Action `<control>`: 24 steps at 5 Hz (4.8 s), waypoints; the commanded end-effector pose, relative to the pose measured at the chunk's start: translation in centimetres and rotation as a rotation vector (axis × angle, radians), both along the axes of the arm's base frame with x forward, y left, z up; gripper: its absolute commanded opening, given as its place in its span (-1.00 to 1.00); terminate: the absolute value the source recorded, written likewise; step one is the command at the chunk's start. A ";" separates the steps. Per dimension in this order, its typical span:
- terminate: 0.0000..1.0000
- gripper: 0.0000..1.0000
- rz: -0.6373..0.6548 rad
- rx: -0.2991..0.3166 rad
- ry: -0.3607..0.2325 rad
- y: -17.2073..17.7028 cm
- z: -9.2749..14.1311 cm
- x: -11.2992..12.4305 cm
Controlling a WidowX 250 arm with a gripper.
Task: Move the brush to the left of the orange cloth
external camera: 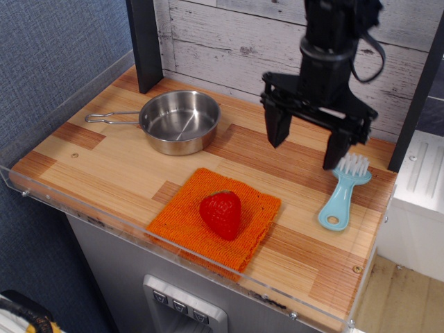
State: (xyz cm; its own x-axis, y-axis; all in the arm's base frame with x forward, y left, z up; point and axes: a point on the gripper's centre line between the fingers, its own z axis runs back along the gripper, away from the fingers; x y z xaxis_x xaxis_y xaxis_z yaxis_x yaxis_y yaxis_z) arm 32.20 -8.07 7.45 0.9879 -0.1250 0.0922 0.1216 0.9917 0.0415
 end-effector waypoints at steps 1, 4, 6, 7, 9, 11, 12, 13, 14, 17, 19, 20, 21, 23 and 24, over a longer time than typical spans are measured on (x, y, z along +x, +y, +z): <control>-1.00 1.00 0.046 0.035 -0.041 -1.2 -1.4 0.6; -1.00 1.00 0.073 -0.018 -0.060 -2.5 -3.8 1.1; -1.00 1.00 0.118 -0.086 -0.057 -3.4 -5.2 1.6; -1.00 1.00 0.126 -0.126 -0.050 -4.0 -5.8 1.9; -1.00 -1.00 0.141 -0.122 -0.045 -3.4 -6.0 1.3; -1.00 -1.00 0.070 -0.157 -0.088 -3.1 -2.6 1.8; -1.00 -1.00 -0.011 -0.153 -0.093 -2.4 1.8 0.8; -1.00 -1.00 -0.040 -0.127 -0.138 0.5 5.7 -1.9; -1.00 -1.00 -0.043 -0.070 -0.147 5.1 7.9 -5.6; -1.00 -1.00 0.066 0.079 -0.031 19.4 4.4 -11.2; -1.00 -1.00 0.129 0.074 -0.062 26.8 1.4 -9.9; -1.00 -1.00 0.183 0.063 -0.029 27.9 -0.3 -9.4; -1.00 -1.00 0.194 0.055 -0.024 26.9 -0.9 -8.8; -1.00 -1.00 0.145 0.072 -0.002 23.1 -1.8 -6.6; -1.00 -1.00 0.107 0.069 0.025 20.4 -3.1 -5.4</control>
State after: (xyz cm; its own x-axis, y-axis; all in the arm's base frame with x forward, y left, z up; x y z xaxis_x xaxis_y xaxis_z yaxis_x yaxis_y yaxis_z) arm 26.97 12.60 3.03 0.9992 -0.0203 0.0355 0.0170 0.9957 0.0912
